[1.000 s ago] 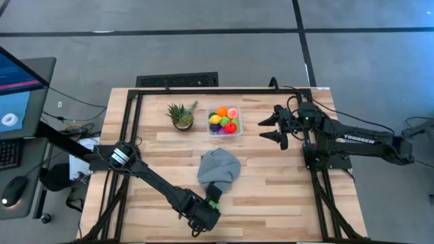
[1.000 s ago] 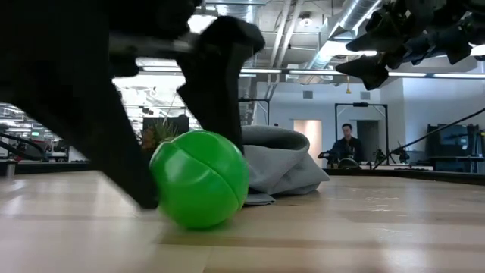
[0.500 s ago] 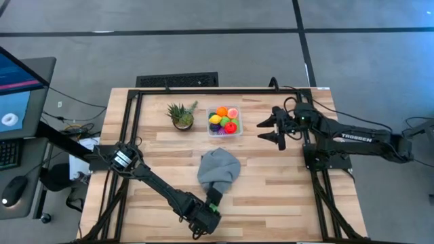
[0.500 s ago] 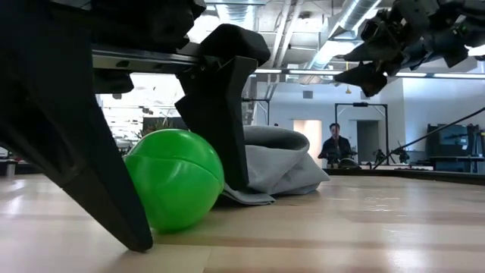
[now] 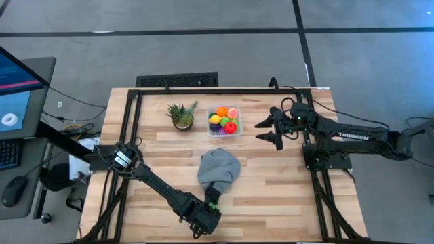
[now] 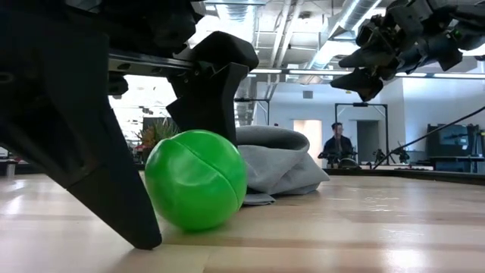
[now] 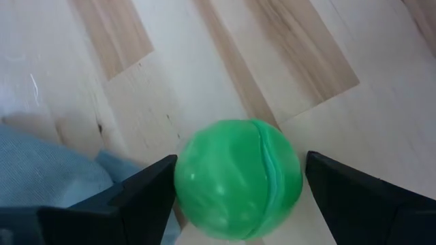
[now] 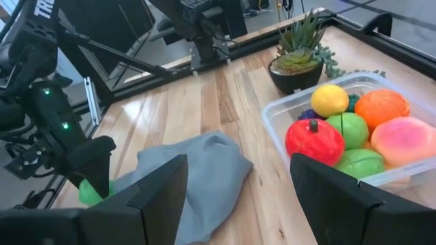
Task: Pick and placing Produce into tupperware
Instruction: Put the green pear into the transparent container
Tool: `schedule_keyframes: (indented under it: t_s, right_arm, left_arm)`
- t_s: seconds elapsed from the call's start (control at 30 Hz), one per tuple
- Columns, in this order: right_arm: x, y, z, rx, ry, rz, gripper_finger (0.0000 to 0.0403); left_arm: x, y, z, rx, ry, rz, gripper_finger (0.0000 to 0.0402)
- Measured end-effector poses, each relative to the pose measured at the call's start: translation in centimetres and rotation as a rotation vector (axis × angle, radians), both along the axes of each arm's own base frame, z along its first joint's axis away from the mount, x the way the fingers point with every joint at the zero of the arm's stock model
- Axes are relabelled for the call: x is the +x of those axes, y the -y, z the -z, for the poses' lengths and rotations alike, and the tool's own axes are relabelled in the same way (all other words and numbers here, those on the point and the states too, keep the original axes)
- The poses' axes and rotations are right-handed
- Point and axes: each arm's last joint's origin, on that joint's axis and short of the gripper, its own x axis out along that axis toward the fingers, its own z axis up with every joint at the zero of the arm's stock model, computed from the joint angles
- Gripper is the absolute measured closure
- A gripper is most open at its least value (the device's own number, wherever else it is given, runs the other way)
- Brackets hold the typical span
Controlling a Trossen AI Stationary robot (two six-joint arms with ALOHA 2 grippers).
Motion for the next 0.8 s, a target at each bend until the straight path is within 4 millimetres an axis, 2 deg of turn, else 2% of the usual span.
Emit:
schedule_keyframes:
  t_s: [0.13, 0.5, 0.8]
  right_arm:
    - [0.01, 0.0, -0.03, -0.001, 0.004, 0.0, 0.0121]
    - [0.01, 0.0, -0.04, 0.0, 0.003, 0.001, 0.0121]
    - [0.01, 0.0, -0.04, 0.008, 0.003, 0.003, 0.0121]
  left_arm:
    - [0.01, -0.02, 0.02, -0.007, 0.001, -0.014, 0.0099]
    - [0.05, -0.14, 0.1, -0.014, 0.003, -0.048, 0.0184]
    - [0.05, -0.17, 0.04, -0.017, 0.014, -0.084, 0.0171]
